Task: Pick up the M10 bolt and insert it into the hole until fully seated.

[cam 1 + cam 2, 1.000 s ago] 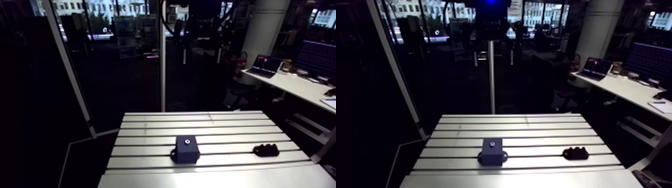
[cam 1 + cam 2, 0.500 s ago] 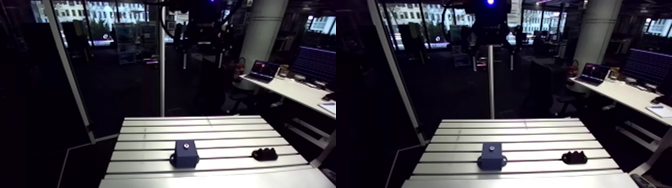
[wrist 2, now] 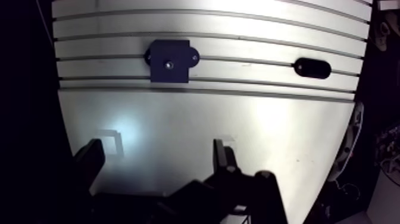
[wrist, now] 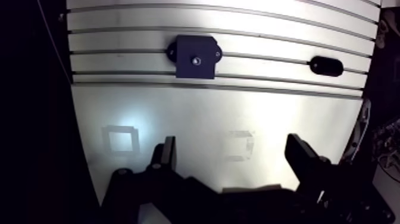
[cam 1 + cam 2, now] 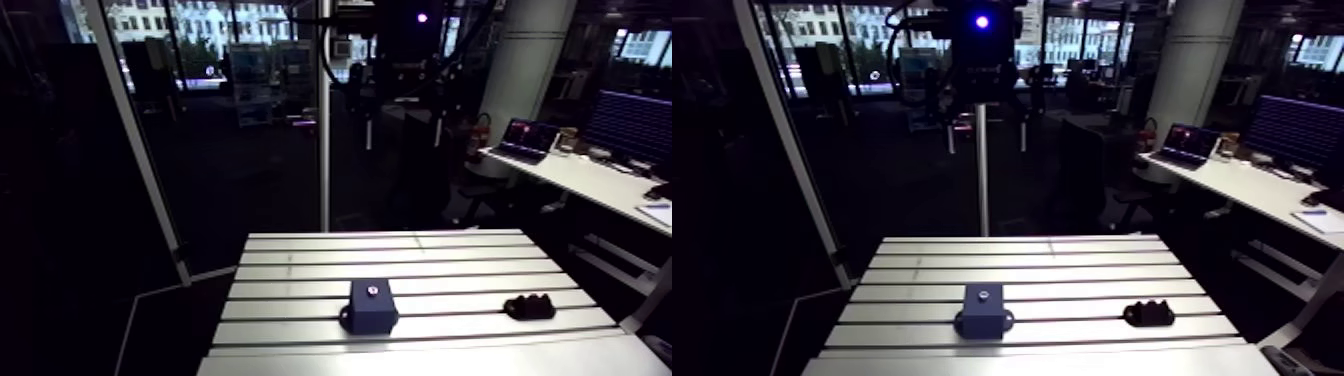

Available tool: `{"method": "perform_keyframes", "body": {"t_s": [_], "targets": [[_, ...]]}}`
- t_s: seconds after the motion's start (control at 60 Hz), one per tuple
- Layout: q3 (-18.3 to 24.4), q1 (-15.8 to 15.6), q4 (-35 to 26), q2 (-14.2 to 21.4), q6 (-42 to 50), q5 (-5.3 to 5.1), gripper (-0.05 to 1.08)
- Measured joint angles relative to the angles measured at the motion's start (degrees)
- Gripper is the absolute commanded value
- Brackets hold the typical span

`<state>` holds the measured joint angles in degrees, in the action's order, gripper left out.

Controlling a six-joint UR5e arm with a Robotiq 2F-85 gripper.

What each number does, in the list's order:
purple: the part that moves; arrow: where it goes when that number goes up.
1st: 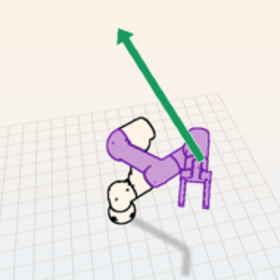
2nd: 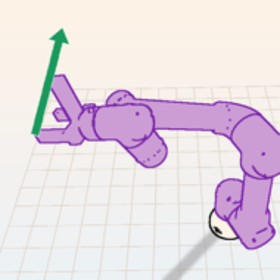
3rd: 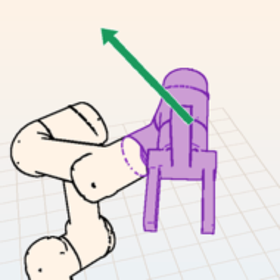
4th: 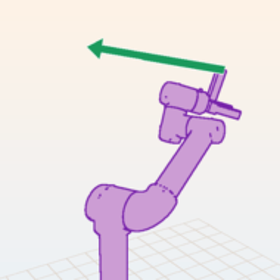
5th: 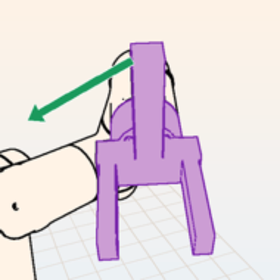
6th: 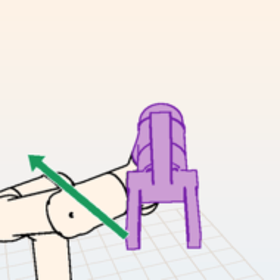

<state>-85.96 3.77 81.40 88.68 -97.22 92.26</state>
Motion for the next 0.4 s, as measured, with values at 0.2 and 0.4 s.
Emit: {"method": "perform_keyframes", "body": {"t_s": [0.2,0.4], "targets": [[-0.2,0.0,0.2,0.0,0.1,-0.01,0.01],[-0.3,0.0,0.4,-0.1,0.2,0.04,0.01]]}}
